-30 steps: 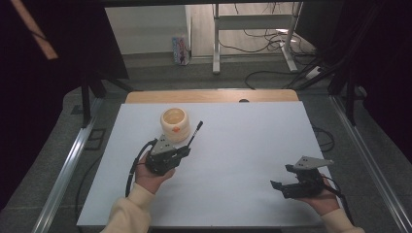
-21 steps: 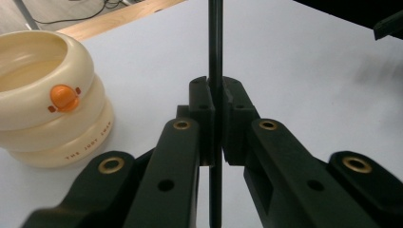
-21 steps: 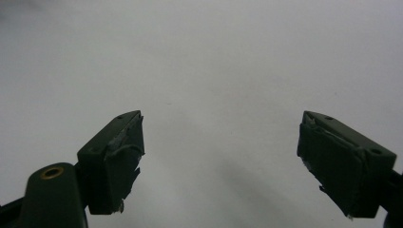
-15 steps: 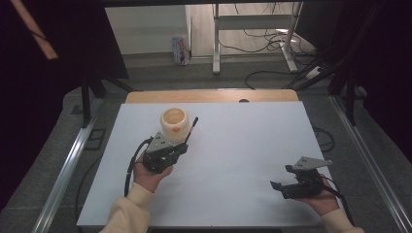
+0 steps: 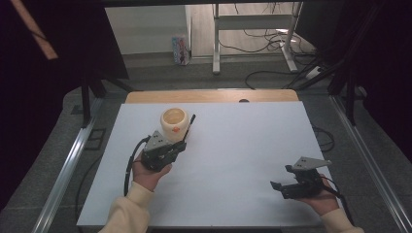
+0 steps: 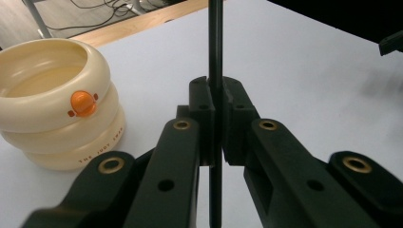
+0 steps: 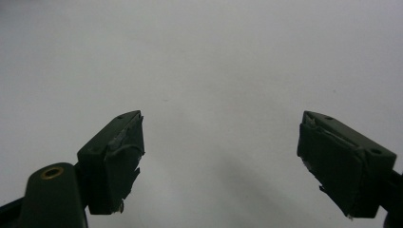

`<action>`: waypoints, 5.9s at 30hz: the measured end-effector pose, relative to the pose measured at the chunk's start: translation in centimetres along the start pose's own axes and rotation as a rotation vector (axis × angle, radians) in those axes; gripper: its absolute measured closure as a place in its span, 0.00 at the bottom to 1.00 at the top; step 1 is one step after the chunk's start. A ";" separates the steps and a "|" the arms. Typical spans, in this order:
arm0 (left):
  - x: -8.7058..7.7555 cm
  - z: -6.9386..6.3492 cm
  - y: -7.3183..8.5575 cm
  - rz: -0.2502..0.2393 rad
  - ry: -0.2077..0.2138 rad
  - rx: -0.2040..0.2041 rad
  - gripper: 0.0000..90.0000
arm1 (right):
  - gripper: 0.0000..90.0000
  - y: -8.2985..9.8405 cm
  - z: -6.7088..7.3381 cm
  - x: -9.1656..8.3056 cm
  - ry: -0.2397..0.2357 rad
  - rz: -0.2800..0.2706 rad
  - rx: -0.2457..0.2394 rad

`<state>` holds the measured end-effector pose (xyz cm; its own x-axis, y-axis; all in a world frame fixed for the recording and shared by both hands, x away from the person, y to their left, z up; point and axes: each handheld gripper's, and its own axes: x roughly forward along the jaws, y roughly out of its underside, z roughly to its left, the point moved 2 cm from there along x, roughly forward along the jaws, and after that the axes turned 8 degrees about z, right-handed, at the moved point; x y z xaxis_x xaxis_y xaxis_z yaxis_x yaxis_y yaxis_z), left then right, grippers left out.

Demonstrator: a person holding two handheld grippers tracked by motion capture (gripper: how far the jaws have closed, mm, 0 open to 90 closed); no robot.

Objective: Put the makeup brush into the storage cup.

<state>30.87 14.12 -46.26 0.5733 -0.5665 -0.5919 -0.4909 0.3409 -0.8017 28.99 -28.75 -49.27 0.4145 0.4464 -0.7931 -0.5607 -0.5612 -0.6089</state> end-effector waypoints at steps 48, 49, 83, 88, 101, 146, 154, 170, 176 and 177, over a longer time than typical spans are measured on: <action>1.0 3.5 -3.1 -0.107 -0.009 -0.114 0.95 | 0.17 0.0 0.1 0.3 0.010 0.021 -0.013; 1.0 3.6 -3.1 -0.110 -0.009 -0.119 0.95 | 0.17 0.0 0.1 0.4 0.009 0.021 -0.011; 1.8 8.0 -4.8 -0.180 0.043 -0.264 0.95 | 0.17 0.0 0.1 0.5 0.009 0.027 -0.018; 2.4 8.9 -5.0 -0.178 0.044 -0.281 0.95 | 0.17 0.0 0.1 0.6 0.009 0.029 -0.019; 3.5 10.4 -5.9 -0.180 0.037 -0.311 0.95 | 0.17 0.1 0.0 0.6 0.012 0.033 -0.020; 6.7 13.8 -6.0 -0.153 -0.011 -0.339 0.95 | 0.17 0.2 0.1 0.8 0.018 0.050 -0.033; 7.4 14.1 -5.1 -0.126 -0.015 -0.347 0.95 | 0.17 0.2 0.1 0.8 0.017 0.051 -0.034; 7.9 13.5 -4.0 -0.113 0.002 -0.345 0.95 | 0.17 0.2 0.1 0.9 0.019 0.056 -0.038; 7.9 13.4 -4.0 -0.109 0.002 -0.338 0.95 | 0.17 0.2 0.1 0.9 0.019 0.055 -0.038; 7.9 13.4 -4.0 -0.109 0.003 -0.337 0.95 | 0.17 0.2 0.1 0.9 0.018 0.056 -0.038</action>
<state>46.16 18.26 -48.84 0.6325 -0.5880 -0.5042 -0.6164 0.0121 -0.7874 29.21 -28.39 -50.09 0.3964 0.4009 -0.8259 -0.5560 -0.6111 -0.5634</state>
